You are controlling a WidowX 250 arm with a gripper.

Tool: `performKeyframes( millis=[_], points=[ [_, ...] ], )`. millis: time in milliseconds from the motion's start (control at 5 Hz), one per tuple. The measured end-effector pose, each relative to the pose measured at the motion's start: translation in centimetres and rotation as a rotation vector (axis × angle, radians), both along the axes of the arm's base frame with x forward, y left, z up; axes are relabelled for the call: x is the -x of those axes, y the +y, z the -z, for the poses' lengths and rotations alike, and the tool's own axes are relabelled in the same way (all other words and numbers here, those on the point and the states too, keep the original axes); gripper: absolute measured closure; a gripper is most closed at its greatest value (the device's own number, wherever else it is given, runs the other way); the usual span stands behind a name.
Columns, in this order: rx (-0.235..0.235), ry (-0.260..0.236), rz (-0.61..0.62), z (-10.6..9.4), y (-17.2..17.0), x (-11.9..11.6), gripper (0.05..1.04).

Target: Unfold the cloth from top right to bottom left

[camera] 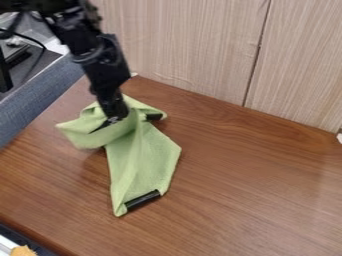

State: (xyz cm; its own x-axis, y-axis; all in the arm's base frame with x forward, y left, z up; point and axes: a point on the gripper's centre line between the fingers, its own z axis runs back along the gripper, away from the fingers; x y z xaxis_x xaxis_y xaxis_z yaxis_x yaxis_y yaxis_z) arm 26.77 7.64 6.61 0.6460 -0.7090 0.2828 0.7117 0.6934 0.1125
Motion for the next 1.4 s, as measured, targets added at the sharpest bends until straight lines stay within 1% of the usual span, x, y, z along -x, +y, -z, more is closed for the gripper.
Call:
performKeyframes(
  millis=[200, 400, 600, 800, 1000, 1200, 1400],
  points=[
    [0.034, 0.014, -0.019, 1.0, 0.8, 2.1, 1.02],
    [0.019, -0.004, -0.004, 1.1, 1.4, 4.0, 1.02],
    [0.013, 0.007, -0.001, 2.2, 1.9, 6.4, 1.02],
    [-0.01, 0.027, -0.027, 3.9, 3.2, 8.7, 1.02],
    [-0.012, 0.018, -0.061, 5.7, 4.1, 10.0, 1.021],
    [-0.011, 0.027, -0.092, 8.0, 4.2, 10.2, 0.996],
    [-0.013, 0.07, -0.084, 9.0, 3.8, 10.0, 0.835]
  ],
)
